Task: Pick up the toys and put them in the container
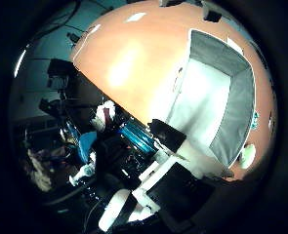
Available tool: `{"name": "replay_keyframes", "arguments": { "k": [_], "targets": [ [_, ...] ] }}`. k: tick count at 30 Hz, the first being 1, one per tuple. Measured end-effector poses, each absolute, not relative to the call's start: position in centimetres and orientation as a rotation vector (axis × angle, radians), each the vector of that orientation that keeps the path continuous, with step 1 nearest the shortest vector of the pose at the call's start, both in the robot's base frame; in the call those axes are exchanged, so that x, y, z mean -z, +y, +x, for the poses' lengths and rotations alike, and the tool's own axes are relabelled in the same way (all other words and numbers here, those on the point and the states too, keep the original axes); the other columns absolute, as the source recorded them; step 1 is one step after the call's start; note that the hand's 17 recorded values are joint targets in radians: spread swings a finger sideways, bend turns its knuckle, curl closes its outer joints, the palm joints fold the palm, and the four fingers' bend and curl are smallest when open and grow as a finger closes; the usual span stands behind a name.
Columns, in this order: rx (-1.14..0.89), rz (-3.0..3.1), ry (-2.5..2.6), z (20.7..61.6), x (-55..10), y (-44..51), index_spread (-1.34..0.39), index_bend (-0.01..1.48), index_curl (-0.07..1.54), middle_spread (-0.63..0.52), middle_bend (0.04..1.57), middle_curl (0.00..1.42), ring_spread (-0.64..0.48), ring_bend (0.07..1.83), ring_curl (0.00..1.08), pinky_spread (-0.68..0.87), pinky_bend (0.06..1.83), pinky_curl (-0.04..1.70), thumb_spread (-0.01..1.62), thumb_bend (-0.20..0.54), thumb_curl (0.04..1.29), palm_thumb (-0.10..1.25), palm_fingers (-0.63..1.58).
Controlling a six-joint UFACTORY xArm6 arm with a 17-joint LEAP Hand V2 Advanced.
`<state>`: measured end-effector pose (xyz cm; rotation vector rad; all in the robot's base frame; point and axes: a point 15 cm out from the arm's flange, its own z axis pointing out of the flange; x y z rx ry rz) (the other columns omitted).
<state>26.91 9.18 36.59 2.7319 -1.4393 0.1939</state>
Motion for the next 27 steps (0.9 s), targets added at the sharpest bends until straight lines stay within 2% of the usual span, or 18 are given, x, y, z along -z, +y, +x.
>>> {"name": "replay_keyframes", "arguments": {
  "k": [11,27],
  "targets": [
    [-0.204,2.686,-1.513,28.0,-37.2,5.5,-0.41,0.17,0.30,-0.12,0.30,0.35,-0.03,0.59,0.19,0.42,0.72,0.08,1.02,-0.025,0.30,0.58,0.35],
    [-0.212,2.454,-1.796,28.9,-37.9,-12.3,-0.41,0.17,0.30,-0.12,0.31,0.35,-0.03,0.60,0.19,0.42,0.73,0.08,1.02,-0.025,0.30,0.57,0.34]
  ]
}}
